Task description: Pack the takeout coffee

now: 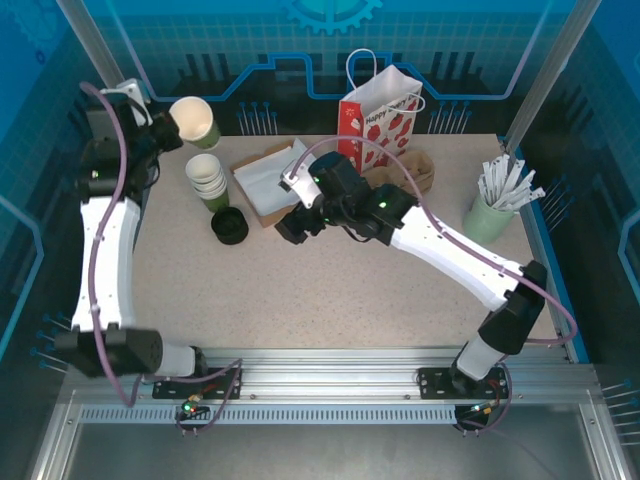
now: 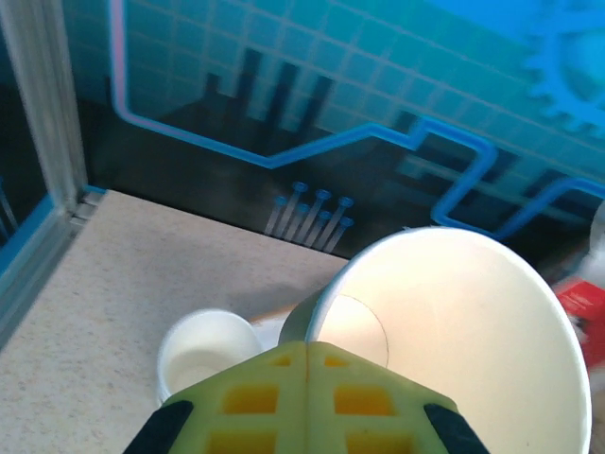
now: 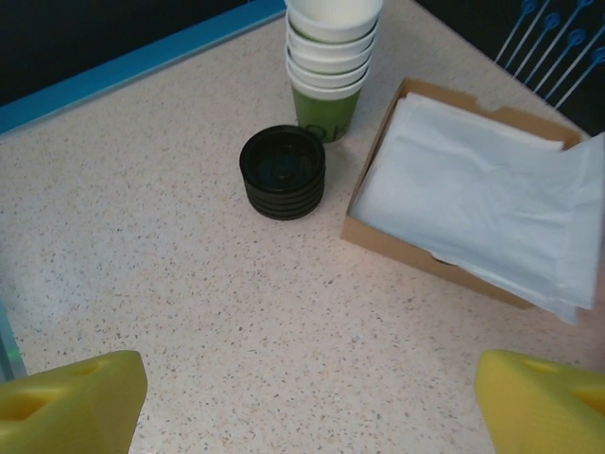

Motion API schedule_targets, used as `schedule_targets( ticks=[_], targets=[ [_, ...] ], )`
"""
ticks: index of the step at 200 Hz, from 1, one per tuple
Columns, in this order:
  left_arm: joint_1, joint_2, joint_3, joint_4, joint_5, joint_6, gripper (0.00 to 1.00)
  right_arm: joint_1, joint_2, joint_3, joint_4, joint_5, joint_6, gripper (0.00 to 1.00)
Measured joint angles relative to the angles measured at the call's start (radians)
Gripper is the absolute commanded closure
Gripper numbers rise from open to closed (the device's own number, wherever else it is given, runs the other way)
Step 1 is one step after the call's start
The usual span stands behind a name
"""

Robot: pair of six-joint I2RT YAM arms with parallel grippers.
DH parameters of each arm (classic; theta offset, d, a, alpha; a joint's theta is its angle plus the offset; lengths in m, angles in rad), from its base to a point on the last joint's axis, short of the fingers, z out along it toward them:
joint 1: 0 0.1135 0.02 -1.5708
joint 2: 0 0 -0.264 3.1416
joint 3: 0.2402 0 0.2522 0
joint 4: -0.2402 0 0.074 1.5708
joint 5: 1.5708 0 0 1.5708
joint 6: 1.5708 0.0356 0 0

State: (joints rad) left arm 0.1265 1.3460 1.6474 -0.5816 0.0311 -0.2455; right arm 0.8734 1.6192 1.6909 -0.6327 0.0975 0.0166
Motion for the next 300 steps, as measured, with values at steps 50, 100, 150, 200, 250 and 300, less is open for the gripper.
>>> schedule_targets(
  ticks=[50,100,150,200,250,300],
  targets=[
    [-0.275,-0.189,-0.350,0.081,0.012,-0.068,1.00,-0.091,-0.140,-0.101,-0.030,0.045,-0.010,0.08],
    [-0.565,-0.207,-0.632,0.169,-0.021,-0.124,1.00,-0.248,-0.269,-0.314,-0.055,0.055,0.023,0.08],
    [-0.737,-0.158,-0.787,0.306,-0.060,-0.142,1.00,-0.278,-0.338,-0.419,-0.079,0.056,0.042,0.08],
    [-0.792,-0.068,-0.809,0.384,-0.087,-0.135,1.00,-0.279,-0.375,-0.463,-0.085,0.056,0.052,0.08],
    [-0.821,0.027,-0.809,0.414,-0.118,-0.098,0.98,-0.279,-0.364,-0.469,-0.093,0.056,0.055,0.08],
    [-0.823,0.048,-0.809,0.430,-0.129,-0.082,0.66,-0.279,-0.356,-0.469,-0.093,0.056,0.058,0.08]
  ],
)
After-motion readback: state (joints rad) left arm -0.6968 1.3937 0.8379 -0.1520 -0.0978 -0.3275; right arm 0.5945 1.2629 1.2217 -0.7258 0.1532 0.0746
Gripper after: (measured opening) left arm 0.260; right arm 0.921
